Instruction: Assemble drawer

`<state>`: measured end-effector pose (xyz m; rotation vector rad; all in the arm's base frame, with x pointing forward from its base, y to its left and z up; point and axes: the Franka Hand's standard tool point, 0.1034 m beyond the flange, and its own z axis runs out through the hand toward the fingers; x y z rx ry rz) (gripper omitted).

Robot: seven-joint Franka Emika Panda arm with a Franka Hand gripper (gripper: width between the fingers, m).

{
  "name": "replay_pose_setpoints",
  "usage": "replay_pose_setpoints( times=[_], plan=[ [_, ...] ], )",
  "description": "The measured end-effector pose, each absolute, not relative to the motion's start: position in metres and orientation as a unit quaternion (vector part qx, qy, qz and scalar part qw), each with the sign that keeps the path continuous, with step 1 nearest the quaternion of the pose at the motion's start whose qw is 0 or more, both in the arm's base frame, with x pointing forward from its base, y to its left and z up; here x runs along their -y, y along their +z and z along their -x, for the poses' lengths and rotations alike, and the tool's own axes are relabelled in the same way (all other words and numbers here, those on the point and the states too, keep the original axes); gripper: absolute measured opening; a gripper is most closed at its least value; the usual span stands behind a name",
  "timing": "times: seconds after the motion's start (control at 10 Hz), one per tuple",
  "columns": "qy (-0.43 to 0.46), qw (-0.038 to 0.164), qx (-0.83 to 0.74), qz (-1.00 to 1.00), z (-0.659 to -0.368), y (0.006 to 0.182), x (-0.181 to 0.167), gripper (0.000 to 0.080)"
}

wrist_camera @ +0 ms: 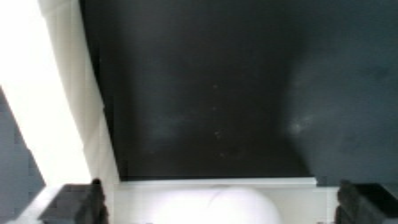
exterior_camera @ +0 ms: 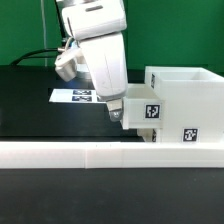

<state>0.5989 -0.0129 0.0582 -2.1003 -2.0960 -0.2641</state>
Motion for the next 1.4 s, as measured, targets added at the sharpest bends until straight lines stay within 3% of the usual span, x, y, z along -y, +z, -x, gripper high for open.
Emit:
replay_pose_setpoints(
  times=[0.6, 0.8, 1.4],
  plan=[
    [-0.083, 0.089, 0.710, 0.694, -0.600, 0.050, -0.021, 0.0649],
    [-0.077, 0.082, 0.721, 0.683, -0.601, 0.048, -0.022, 0.0649],
    [-0.062, 0.084, 0.707, 0.699, -0.604, 0.053, -0.036, 0.0649]
  ],
)
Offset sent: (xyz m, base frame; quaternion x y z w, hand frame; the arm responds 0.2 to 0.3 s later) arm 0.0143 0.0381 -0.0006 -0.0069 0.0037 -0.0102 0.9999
